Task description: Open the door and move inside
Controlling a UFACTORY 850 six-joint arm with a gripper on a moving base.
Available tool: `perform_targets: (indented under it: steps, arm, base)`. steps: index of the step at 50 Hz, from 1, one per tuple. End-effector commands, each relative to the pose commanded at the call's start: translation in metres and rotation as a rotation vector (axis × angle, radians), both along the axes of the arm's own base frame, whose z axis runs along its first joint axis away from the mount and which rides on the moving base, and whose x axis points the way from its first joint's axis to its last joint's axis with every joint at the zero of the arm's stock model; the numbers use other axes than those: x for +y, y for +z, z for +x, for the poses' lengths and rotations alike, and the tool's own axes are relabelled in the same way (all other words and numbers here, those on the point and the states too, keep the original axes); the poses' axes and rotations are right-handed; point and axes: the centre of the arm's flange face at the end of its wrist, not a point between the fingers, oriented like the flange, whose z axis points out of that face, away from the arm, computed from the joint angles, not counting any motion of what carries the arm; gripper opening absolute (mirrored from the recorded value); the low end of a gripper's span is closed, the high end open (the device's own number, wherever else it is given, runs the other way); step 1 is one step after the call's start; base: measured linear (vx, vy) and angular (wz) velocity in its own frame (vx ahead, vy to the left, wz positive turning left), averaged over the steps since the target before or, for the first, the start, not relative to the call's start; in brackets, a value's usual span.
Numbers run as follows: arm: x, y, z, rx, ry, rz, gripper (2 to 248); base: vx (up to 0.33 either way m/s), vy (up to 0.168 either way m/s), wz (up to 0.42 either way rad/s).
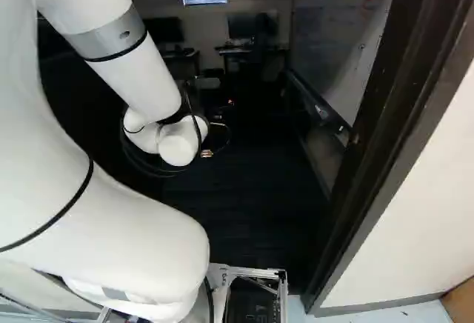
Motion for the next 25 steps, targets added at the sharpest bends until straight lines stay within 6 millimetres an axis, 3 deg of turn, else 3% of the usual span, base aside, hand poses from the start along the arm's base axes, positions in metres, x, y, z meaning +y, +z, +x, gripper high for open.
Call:
perform_targets:
  steps: [25]
  arm:
    - [0.0000, 0.0000, 0.0000, 0.000, 0.000, 0.000, 247]
  base:
    - [0.212, -0.004, -0.010]
